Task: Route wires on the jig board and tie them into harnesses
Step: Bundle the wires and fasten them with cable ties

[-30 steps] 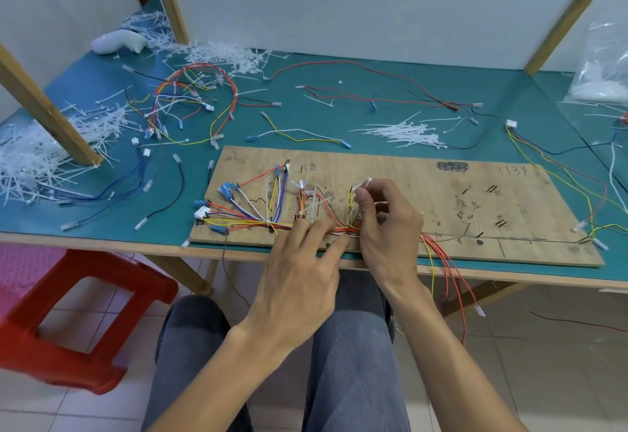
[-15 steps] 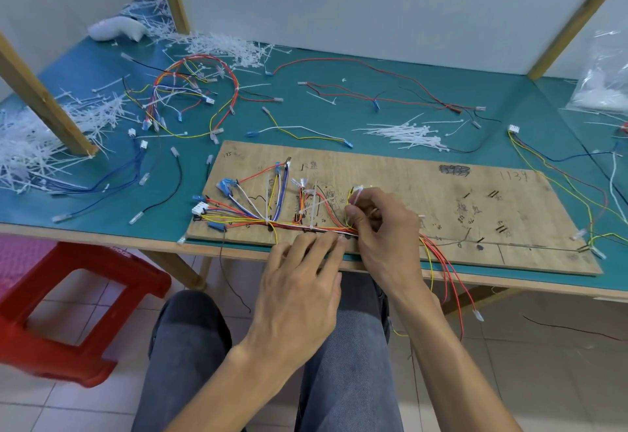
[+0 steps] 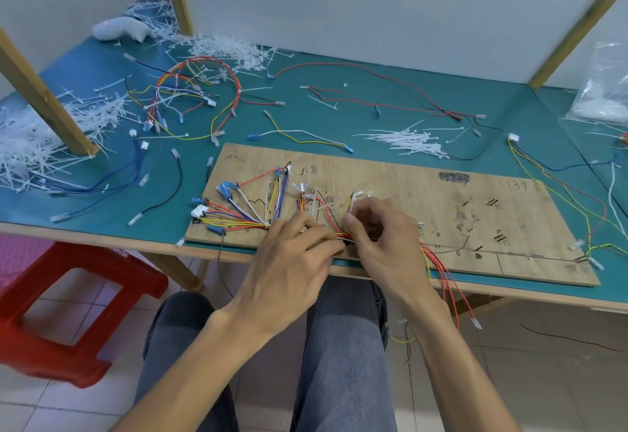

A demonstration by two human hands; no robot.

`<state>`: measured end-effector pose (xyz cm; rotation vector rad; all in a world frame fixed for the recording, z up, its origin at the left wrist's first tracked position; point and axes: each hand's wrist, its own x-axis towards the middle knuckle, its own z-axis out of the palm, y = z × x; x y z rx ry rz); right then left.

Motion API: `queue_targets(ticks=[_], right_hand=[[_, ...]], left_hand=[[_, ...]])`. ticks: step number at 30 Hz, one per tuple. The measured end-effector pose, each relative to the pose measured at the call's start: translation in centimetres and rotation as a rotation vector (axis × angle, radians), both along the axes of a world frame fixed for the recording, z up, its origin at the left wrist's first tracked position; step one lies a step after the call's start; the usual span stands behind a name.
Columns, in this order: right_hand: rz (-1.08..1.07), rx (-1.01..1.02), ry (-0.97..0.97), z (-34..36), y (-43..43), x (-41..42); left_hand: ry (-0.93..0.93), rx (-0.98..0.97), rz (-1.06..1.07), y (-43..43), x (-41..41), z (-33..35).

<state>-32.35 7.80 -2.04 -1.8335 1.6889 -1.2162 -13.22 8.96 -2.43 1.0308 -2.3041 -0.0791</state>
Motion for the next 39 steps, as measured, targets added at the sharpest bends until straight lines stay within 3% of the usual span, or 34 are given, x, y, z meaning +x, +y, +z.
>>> queue_targets(ticks=[6, 15, 24, 39], right_hand=[[-0.001, 0.042, 0.06, 0.3, 0.1, 0.2], [-0.018, -0.072, 0.053, -0.1, 0.4, 0.3], [0.005, -0.04, -0.019, 0.0, 0.5, -0.2], [0.038, -0.054, -0.033, -0.1, 0.4, -0.5]], left_hand=[[0.034, 0.024, -0.041, -0.7, 0.0, -0.2], [0.065, 0.0, -0.035, -0.6, 0.2, 0.0], [0.53, 0.403, 0.232, 0.1, -3.4, 0.6], [0.533, 0.46, 0.316, -0.3, -4.2, 1.0]])
